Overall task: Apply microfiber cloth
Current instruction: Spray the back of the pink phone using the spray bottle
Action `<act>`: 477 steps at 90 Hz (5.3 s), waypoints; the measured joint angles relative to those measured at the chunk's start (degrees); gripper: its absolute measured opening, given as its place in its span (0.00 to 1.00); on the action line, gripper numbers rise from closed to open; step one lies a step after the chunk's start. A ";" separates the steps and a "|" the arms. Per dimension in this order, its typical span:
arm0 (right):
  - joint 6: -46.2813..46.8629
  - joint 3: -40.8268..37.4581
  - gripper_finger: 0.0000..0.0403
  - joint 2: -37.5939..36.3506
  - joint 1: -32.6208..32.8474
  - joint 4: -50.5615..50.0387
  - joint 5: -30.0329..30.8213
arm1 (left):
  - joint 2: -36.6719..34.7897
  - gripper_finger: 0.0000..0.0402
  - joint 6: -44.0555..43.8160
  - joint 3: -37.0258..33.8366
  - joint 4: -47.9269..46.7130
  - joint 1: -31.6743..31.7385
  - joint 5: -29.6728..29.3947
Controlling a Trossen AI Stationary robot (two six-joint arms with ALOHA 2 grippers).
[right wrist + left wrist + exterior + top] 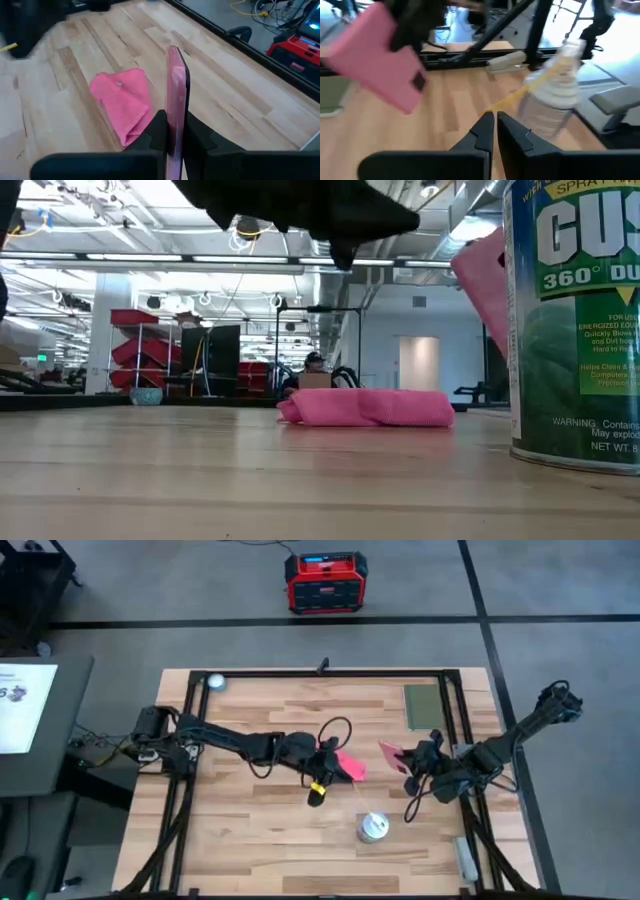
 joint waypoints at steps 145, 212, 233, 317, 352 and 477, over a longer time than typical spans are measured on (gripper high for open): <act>-1.01 0.00 0.04 0.02 -0.07 0.38 0.05 | 11.08 0.00 -5.17 10.69 5.74 -11.89 -0.44; -0.81 0.00 0.04 0.02 -0.07 0.42 0.21 | 11.13 0.00 -1.02 10.68 8.18 -7.99 -1.67; -0.83 0.00 0.04 0.02 -0.07 0.40 0.22 | 11.13 0.00 1.20 10.67 8.36 -5.05 1.82; -17.63 -5.35 0.04 0.02 -15.50 16.53 1.42 | 8.11 0.00 7.55 24.55 -23.70 -5.83 -6.46; -35.08 -18.46 0.04 -8.86 -28.81 46.84 -18.23 | 7.04 0.00 9.26 27.58 -30.84 -8.04 -9.92; -33.73 -26.99 0.04 11.40 -56.90 89.43 -76.55 | 8.61 0.00 9.87 38.77 -50.66 -5.92 0.18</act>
